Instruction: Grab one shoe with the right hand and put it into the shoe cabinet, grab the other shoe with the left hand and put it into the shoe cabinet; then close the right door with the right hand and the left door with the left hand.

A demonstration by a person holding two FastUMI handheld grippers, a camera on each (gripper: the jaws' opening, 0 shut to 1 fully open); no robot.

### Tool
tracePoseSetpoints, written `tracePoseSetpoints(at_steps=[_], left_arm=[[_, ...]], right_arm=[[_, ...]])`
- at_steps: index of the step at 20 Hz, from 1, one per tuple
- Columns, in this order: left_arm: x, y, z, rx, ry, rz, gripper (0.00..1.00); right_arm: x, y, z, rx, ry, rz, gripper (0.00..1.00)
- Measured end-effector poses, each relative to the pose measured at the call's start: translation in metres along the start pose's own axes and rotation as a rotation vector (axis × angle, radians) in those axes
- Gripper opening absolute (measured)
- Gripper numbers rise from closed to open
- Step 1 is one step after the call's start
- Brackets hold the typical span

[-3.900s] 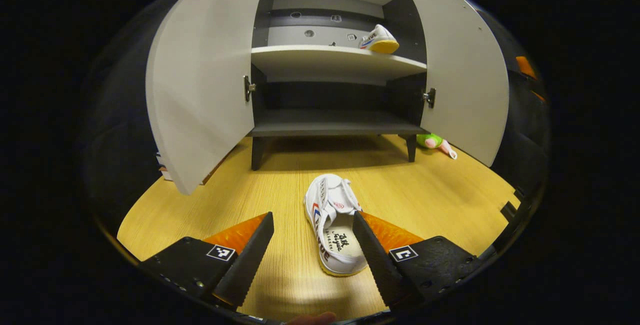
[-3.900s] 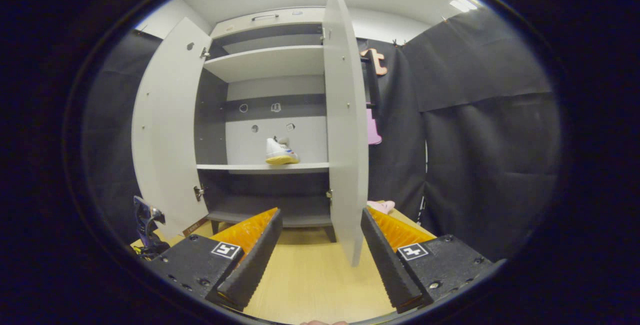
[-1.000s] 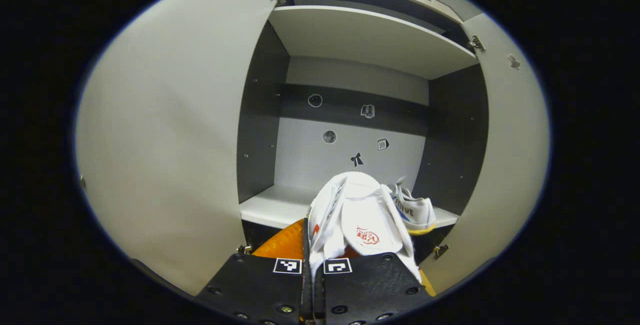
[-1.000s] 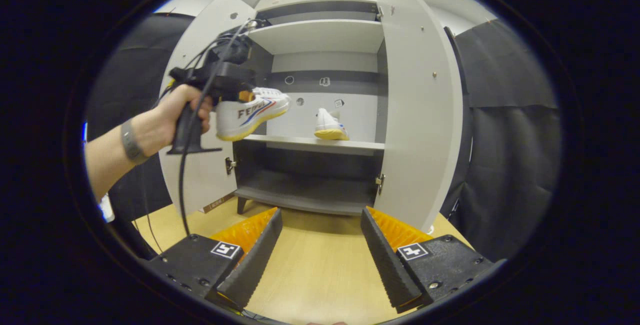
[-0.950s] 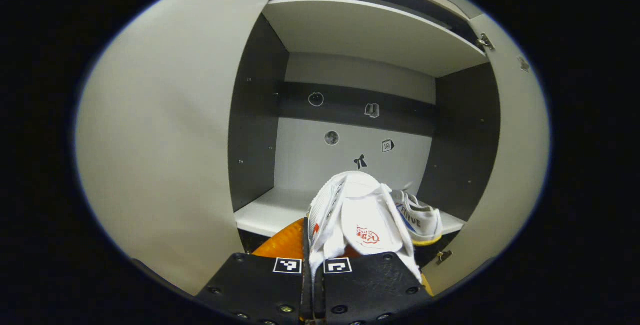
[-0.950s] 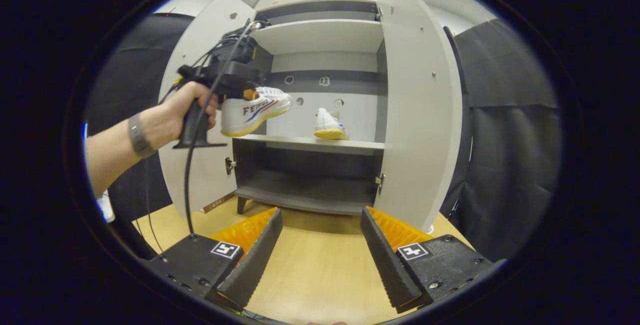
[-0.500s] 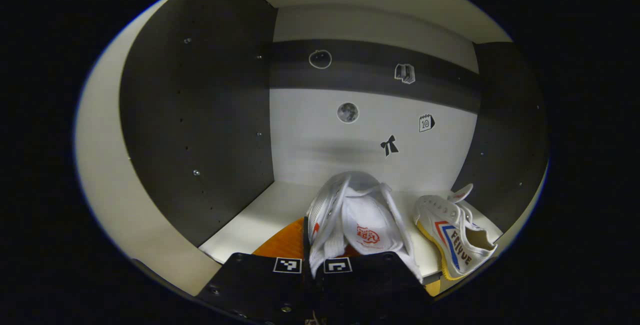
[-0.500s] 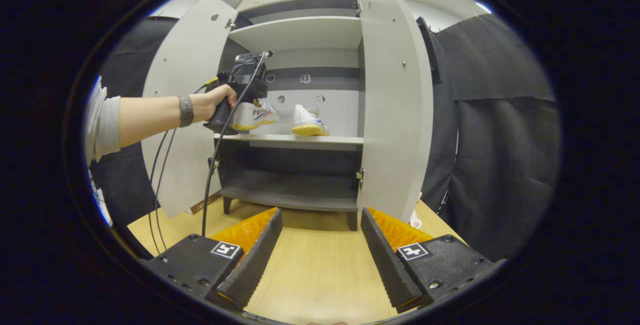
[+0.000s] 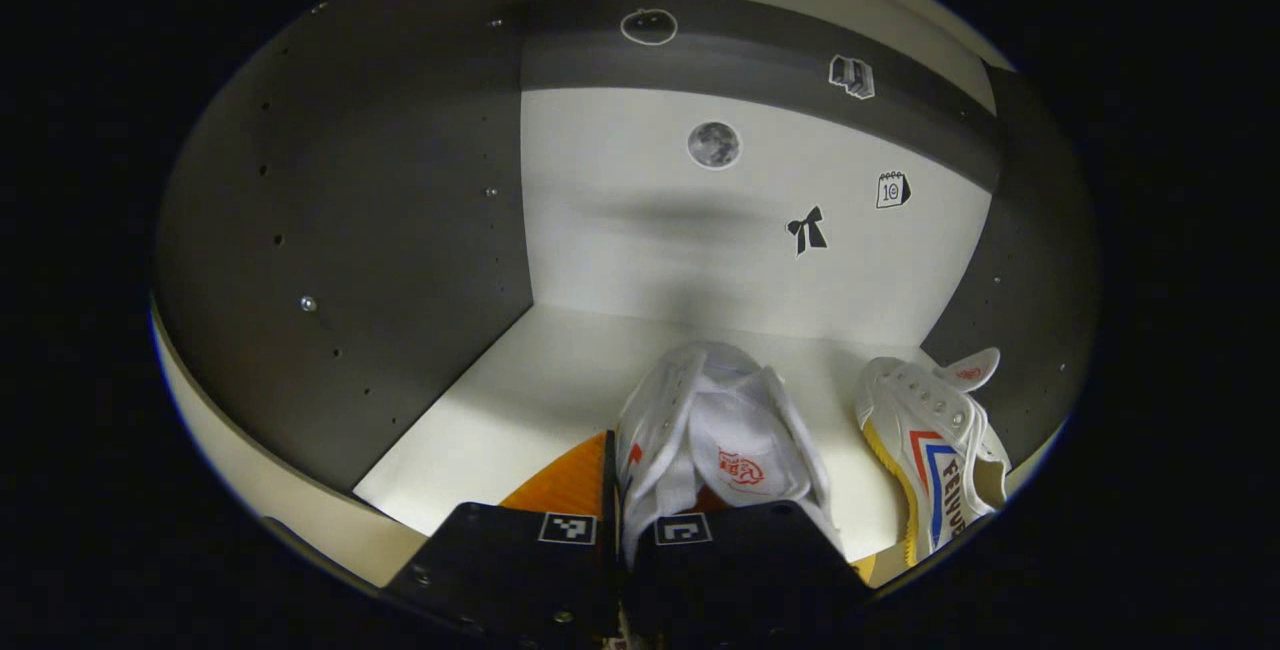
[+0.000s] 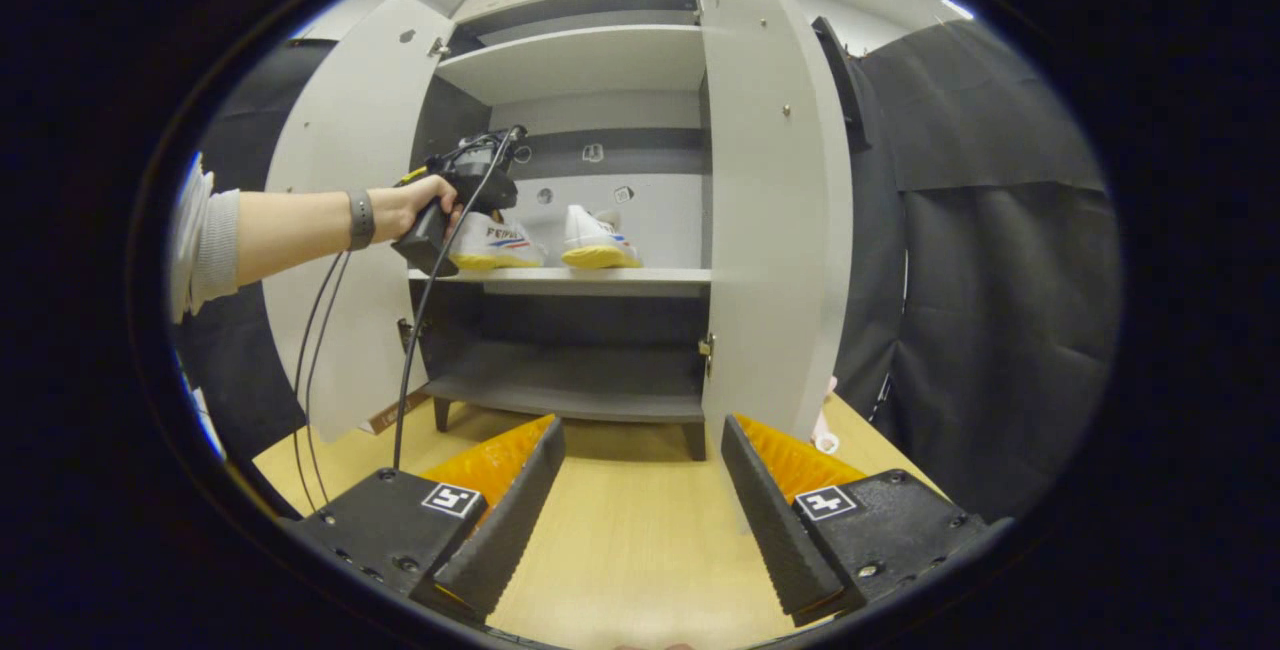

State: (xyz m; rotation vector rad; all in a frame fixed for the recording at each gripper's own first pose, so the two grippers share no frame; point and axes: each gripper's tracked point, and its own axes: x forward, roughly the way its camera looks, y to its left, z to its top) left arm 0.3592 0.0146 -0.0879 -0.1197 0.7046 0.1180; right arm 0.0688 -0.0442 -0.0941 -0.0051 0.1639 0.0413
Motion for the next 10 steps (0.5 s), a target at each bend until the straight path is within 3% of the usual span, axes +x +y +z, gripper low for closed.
tracePoseSetpoints(at_steps=[1,2,3,4,5,8,10], left_arm=[[-0.001,0.000,0.002,-0.004,-0.003,-0.009,0.11],[-0.006,-0.001,0.005,-0.005,-0.003,-0.017,0.39],[-0.013,-0.004,0.005,0.000,-0.001,-0.033,0.46],[-0.018,-0.006,0.006,-0.003,-0.004,-0.048,0.46],[-0.027,-0.009,0.008,0.005,-0.014,-0.068,0.32],[-0.057,-0.012,0.014,0.024,-0.088,-0.107,0.31],[-0.086,-0.007,0.028,0.045,-0.198,-0.111,0.32]], right_arm=[[0.000,0.001,0.001,0.001,-0.003,0.000,0.99],[0.000,0.003,0.000,0.003,-0.003,0.005,0.99],[-0.001,0.006,-0.001,0.003,0.000,0.012,0.99],[0.000,0.006,-0.002,0.001,0.003,0.013,0.99],[-0.001,0.008,-0.002,0.000,0.003,0.015,0.99],[-0.003,0.013,-0.001,-0.002,-0.005,0.027,0.99],[-0.005,0.015,0.000,-0.006,-0.010,0.032,0.99]])
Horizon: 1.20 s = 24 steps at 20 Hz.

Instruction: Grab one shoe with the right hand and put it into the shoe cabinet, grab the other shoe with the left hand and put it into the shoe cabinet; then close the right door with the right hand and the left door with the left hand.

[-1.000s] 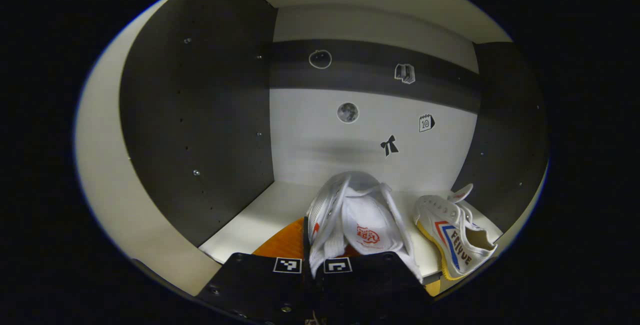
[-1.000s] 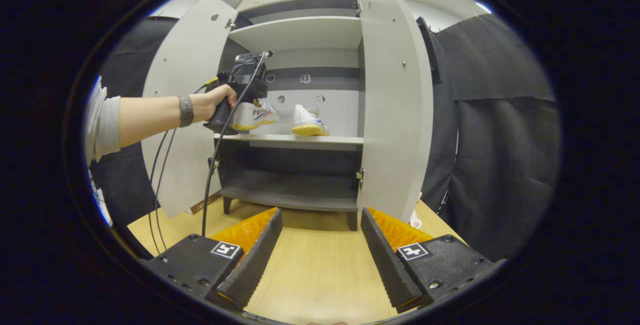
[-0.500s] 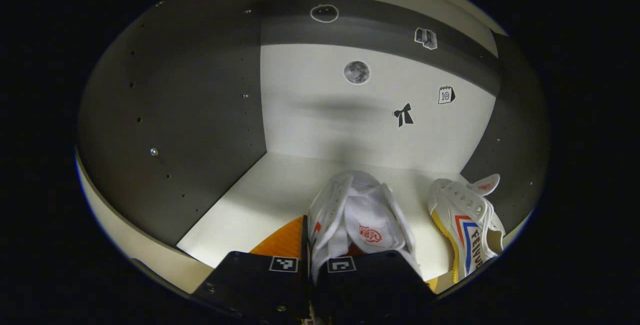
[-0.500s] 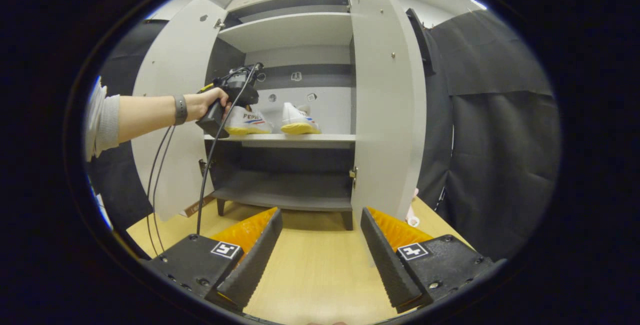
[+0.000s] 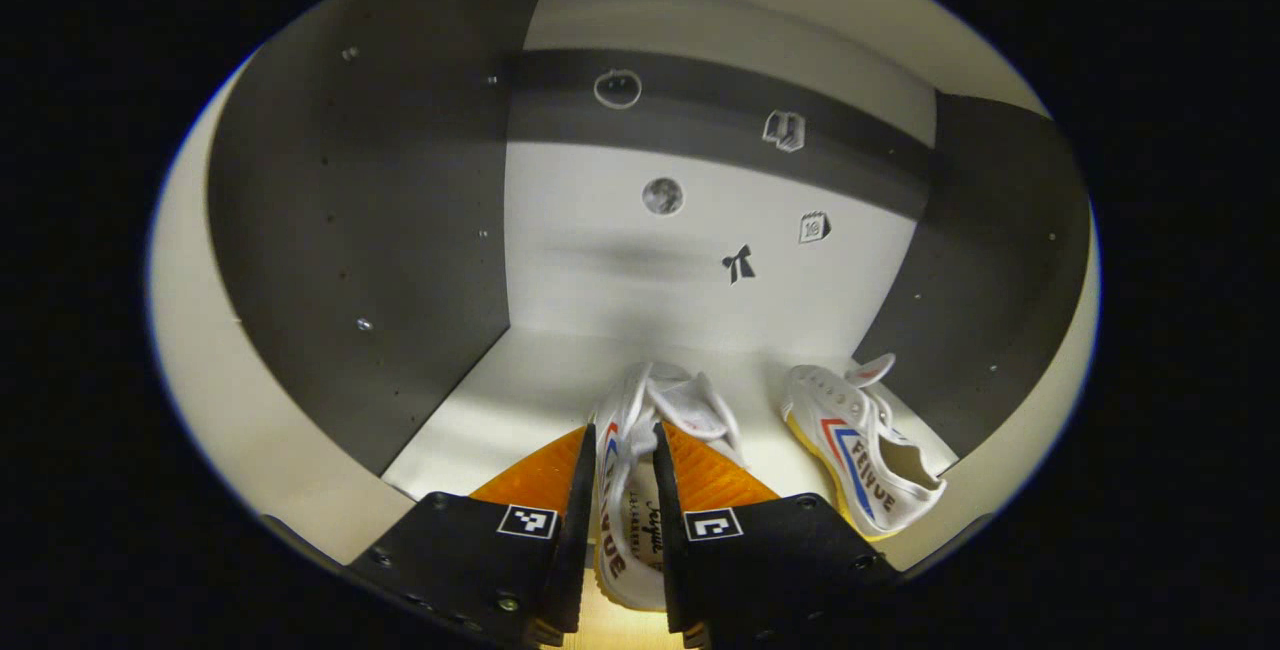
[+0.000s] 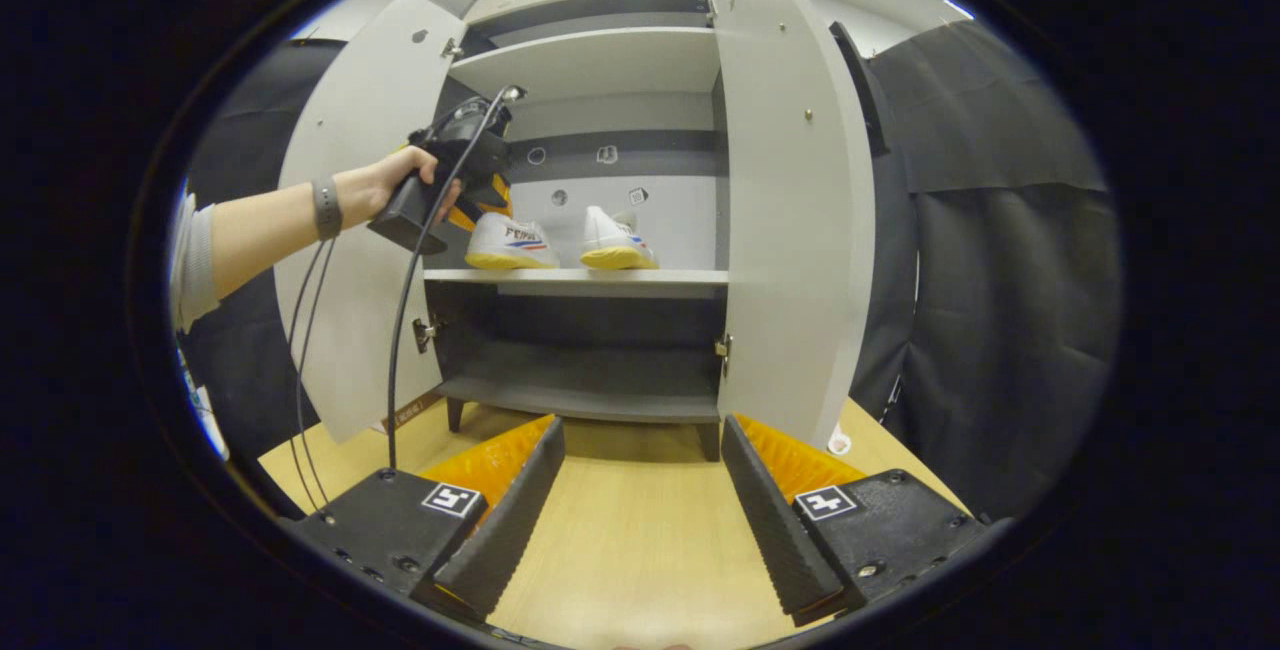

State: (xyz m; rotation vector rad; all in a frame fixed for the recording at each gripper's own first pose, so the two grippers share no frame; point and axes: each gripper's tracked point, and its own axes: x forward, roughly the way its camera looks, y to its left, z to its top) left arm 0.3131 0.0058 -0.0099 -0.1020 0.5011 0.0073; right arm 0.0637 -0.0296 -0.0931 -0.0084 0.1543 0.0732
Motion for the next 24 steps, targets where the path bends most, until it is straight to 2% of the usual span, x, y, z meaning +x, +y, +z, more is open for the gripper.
tracePoseSetpoints(at_steps=[3,4,5,8,9,10,11,12,13,14,15,19,20,21,23,24], left_arm=[[-0.058,-0.012,0.014,0.006,-0.173,-0.069,0.29],[-0.081,-0.015,0.012,0.003,-0.219,-0.086,0.46],[-0.104,-0.014,0.008,0.009,-0.267,-0.097,0.29],[-0.163,-0.005,-0.021,0.065,-0.378,-0.085,0.29],[-0.180,-0.007,-0.037,0.080,-0.402,-0.084,0.17],[-0.196,-0.007,-0.053,0.085,-0.417,-0.081,0.35],[-0.217,-0.005,-0.070,0.084,-0.425,-0.074,0.39],[-0.231,-0.005,-0.088,0.068,-0.423,-0.070,0.55],[-0.245,-0.007,-0.105,0.047,-0.415,-0.078,0.55],[-0.257,-0.010,-0.119,0.035,-0.417,-0.098,0.43],[-0.268,-0.013,-0.132,0.036,-0.427,-0.104,0.53],[-0.308,-0.019,-0.166,0.097,-0.470,-0.087,0.71],[-0.314,-0.023,-0.170,0.110,-0.483,-0.091,0.87],[-0.317,-0.026,-0.175,0.116,-0.487,-0.088,0.82],[-0.322,-0.030,-0.186,0.107,-0.470,-0.090,0.97],[-0.321,-0.031,-0.192,0.100,-0.454,-0.096,0.98]], right_arm=[[-0.004,0.004,0.002,0.003,-0.007,0.009,0.99],[-0.005,0.005,0.002,0.002,-0.008,0.013,1.00],[-0.007,0.006,0.003,0.000,-0.011,0.015,1.00],[-0.013,0.011,0.007,-0.008,-0.023,0.030,0.99],[-0.017,0.013,0.009,-0.012,-0.029,0.035,0.99],[-0.020,0.014,0.010,-0.017,-0.033,0.037,0.99],[-0.024,0.016,0.009,-0.022,-0.033,0.038,0.99],[-0.029,0.017,0.009,-0.025,-0.033,0.040,1.00],[-0.035,0.018,0.008,-0.026,-0.033,0.043,1.00],[-0.039,0.019,0.008,-0.028,-0.032,0.043,1.00],[-0.045,0.020,0.006,-0.029,-0.031,0.043,1.00],[-0.066,0.017,-0.002,-0.021,-0.027,0.033,0.99],[-0.069,0.013,-0.002,-0.009,-0.027,0.023,0.99],[-0.074,0.008,0.000,0.011,-0.033,0.012,1.00],[-0.082,-0.016,0.016,0.051,-0.060,-0.028,0.99],[-0.085,-0.036,0.026,0.059,-0.076,-0.061,1.00]])
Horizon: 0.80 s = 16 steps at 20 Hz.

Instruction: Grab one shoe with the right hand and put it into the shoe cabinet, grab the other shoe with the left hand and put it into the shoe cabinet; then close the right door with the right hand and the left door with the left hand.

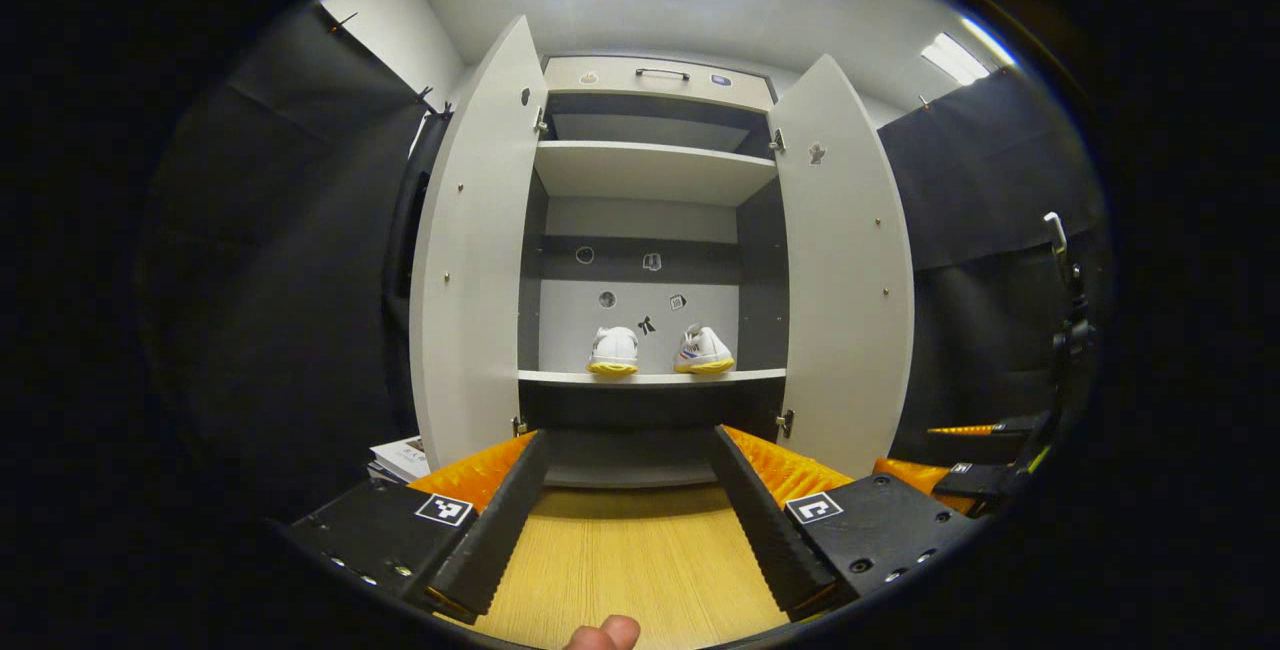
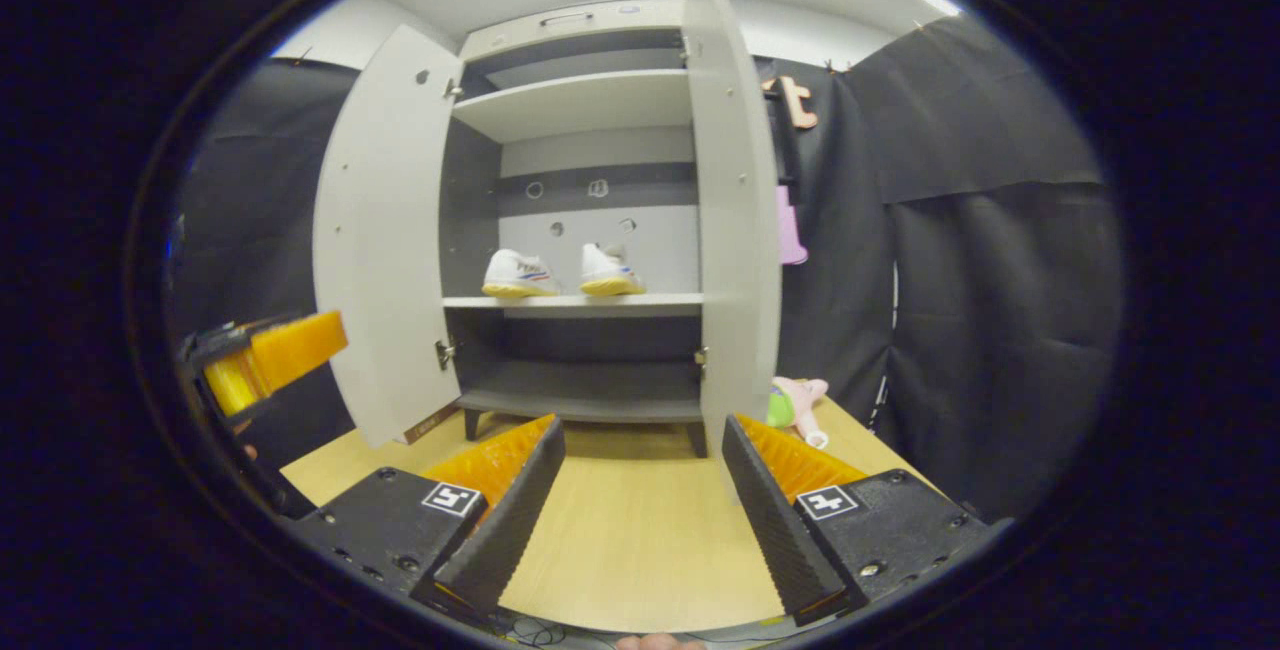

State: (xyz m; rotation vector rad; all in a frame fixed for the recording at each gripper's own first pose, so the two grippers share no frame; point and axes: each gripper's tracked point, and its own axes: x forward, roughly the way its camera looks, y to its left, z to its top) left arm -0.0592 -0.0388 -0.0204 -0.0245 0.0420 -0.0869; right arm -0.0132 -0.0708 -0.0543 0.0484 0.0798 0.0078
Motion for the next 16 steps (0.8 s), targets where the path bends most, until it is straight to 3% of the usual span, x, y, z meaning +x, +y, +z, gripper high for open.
tracePoseSetpoints(at_steps=[7,11,16], left_arm=[[-0.003,0.003,-0.032,-0.069,0.103,0.000,0.98],[-0.005,0.012,-0.032,-0.082,0.103,0.026,0.95],[-0.007,0.021,-0.028,-0.042,0.091,0.052,0.95]], right_arm=[[0.032,-0.155,0.109,0.025,-0.142,-0.262,1.00],[0.057,-0.192,0.155,0.036,-0.199,-0.305,1.00],[0.095,-0.182,0.184,0.019,-0.189,-0.250,1.00]])
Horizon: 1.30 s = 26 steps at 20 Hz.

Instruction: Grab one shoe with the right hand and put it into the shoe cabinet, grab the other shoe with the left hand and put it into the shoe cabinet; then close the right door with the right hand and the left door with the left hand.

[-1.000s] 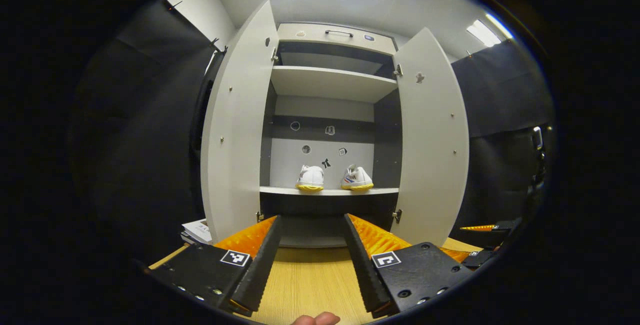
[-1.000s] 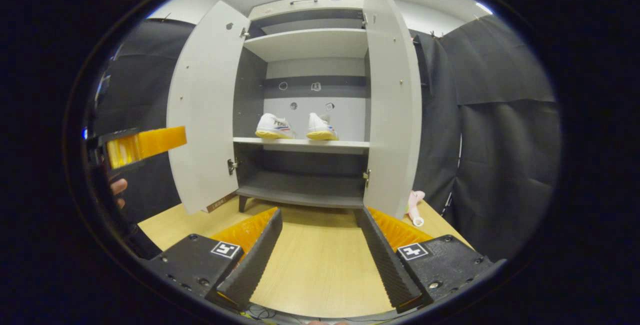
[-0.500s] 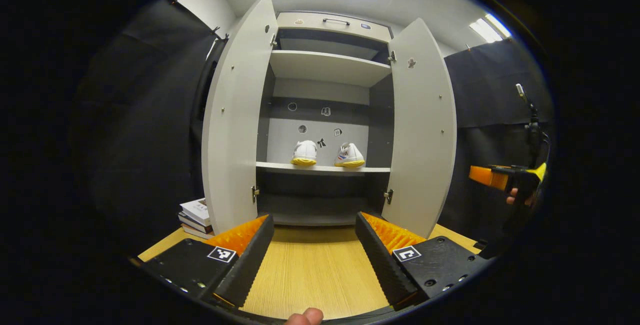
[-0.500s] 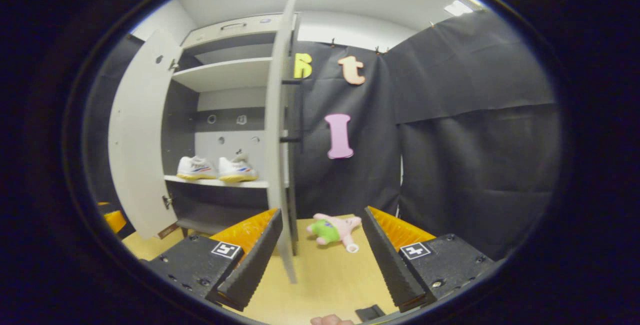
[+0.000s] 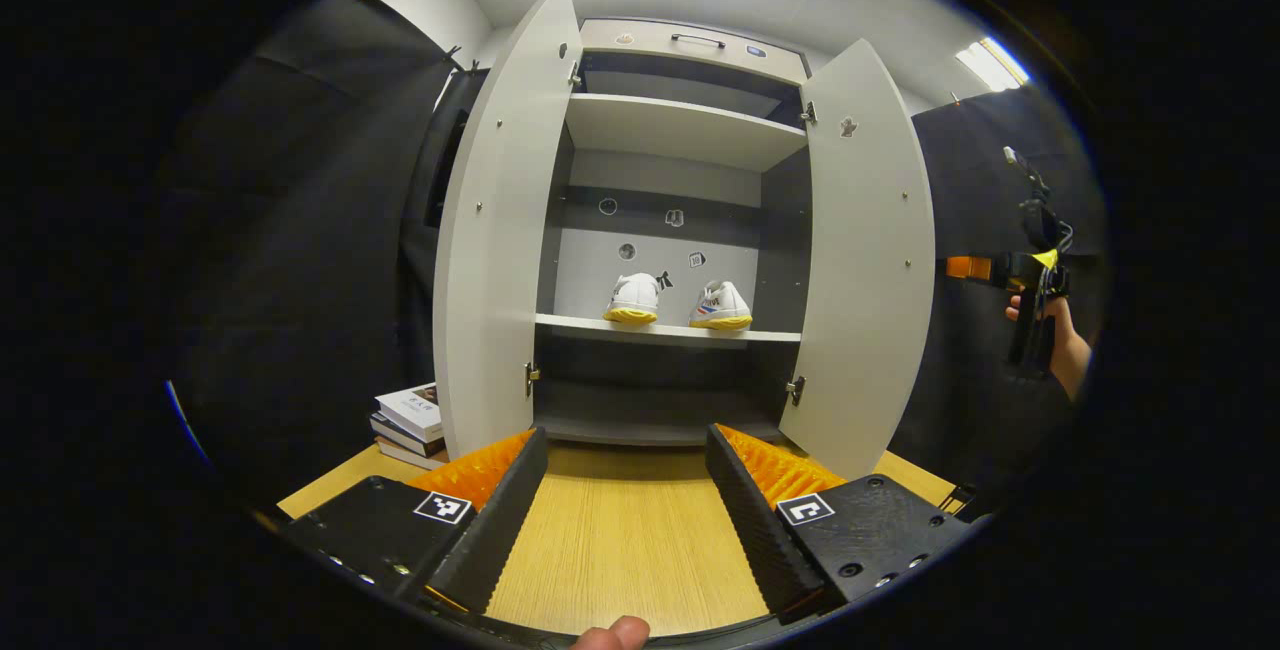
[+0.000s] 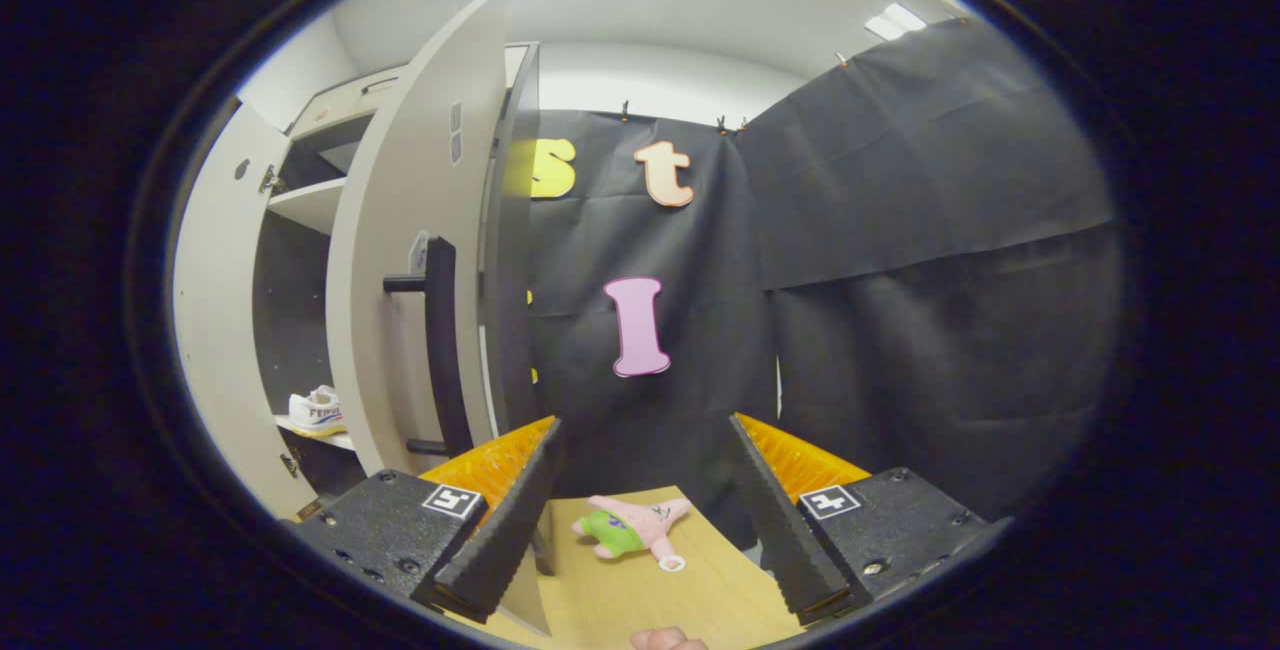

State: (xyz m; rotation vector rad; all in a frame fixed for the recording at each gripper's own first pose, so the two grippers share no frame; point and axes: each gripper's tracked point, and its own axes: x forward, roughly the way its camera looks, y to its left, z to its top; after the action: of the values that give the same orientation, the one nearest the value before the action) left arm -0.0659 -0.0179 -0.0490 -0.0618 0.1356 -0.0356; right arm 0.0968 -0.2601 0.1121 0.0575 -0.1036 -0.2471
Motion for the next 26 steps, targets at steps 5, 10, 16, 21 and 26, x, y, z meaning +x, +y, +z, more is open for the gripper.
tracePoseSetpoints(at_steps=[5,10,16,21,26], left_arm=[[0.002,0.004,-0.005,-0.003,0.016,0.009,0.95],[0.007,-0.001,-0.006,0.001,0.024,-0.006,0.95],[0.012,-0.006,-0.005,0.021,0.020,-0.026,0.95],[0.010,0.007,-0.011,0.013,0.033,0.003,0.95],[0.006,0.027,-0.014,0.006,0.046,0.044,0.95]], right_arm=[[0.011,0.020,0.019,-0.032,-0.027,0.025,1.00],[0.009,0.042,0.020,-0.048,-0.026,0.061,0.96],[-0.002,0.090,0.015,-0.006,-0.027,0.129,0.92],[-0.001,0.150,0.009,0.030,-0.016,0.226,0.96],[0.018,0.212,0.010,0.036,-0.022,0.307,0.92]])
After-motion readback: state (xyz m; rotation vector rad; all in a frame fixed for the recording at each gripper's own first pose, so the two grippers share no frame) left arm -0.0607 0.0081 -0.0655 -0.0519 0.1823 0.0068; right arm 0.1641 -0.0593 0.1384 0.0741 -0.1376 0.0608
